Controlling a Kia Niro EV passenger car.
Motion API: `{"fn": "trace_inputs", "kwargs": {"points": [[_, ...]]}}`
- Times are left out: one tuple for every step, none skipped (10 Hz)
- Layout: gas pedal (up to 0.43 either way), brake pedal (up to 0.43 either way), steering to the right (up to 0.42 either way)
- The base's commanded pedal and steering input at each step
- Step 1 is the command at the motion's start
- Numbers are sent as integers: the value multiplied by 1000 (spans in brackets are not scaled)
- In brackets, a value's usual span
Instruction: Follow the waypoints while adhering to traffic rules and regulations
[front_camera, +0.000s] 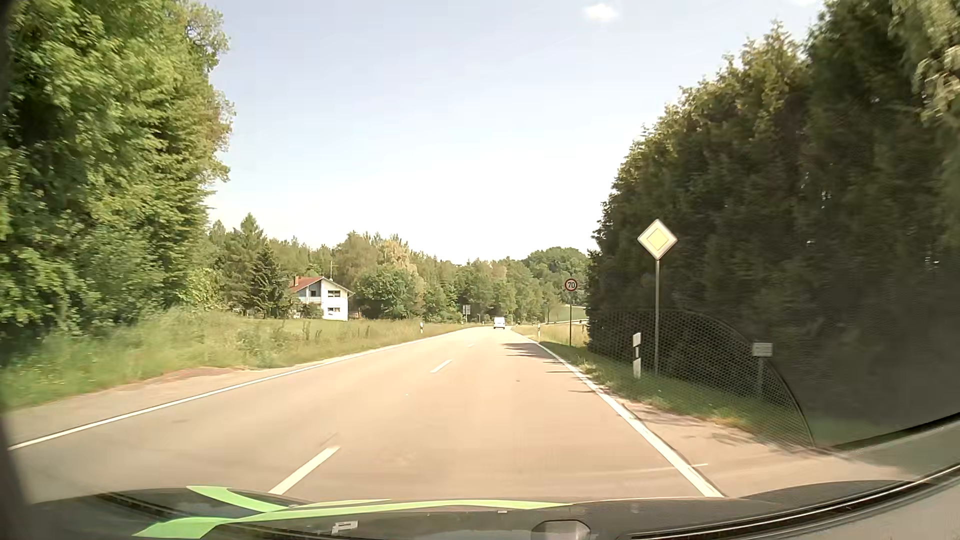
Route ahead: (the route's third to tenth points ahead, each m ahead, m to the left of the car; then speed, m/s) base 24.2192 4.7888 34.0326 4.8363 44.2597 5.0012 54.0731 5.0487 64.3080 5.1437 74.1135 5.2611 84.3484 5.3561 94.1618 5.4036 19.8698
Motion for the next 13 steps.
{"fn": "trace_inputs", "kwargs": {"points": [[220,0,-7],[220,0,-7],[228,0,-7],[228,0,-7],[228,0,-7],[228,0,-7],[228,0,-7],[228,0,-7],[220,0,-7],[177,0,-7],[150,0,-7],[150,0,-8],[150,0,-8]]}}
